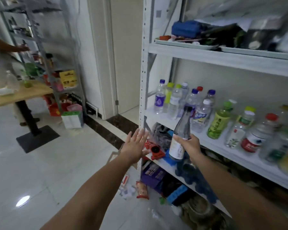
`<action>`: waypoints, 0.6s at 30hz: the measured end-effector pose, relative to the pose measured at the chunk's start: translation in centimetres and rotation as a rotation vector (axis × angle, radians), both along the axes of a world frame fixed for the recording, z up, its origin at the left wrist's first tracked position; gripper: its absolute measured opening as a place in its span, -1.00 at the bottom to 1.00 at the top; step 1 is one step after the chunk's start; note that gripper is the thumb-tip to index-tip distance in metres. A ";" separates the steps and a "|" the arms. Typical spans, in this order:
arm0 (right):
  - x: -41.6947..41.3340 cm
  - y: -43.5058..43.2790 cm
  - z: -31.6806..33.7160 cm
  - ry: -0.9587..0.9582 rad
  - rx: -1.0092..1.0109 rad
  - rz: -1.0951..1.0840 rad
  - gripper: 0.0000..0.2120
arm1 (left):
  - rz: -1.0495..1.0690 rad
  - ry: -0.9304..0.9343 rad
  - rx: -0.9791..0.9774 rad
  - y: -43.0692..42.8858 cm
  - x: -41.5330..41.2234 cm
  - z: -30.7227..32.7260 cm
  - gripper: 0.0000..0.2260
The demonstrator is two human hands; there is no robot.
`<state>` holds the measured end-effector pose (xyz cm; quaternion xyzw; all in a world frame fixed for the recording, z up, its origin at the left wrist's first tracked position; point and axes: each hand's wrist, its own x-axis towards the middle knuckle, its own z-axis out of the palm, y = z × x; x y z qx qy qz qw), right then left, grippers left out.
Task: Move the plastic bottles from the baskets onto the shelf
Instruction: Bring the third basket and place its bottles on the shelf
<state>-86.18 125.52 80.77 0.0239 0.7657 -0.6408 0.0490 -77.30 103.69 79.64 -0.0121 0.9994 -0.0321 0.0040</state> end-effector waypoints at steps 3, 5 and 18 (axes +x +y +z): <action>-0.6 3.8 0.1 -0.034 -0.038 -0.100 -0.73 | -0.105 0.003 -0.015 3.6 -2.7 0.1 -0.29; -0.9 5.8 0.0 -0.073 -0.072 -0.153 -0.62 | -0.167 0.004 -0.032 5.5 -4.3 0.5 -0.29; -0.9 11.9 0.4 -0.053 -0.380 -0.508 -0.35 | -0.525 0.025 -0.136 12.1 -13.0 1.0 -0.28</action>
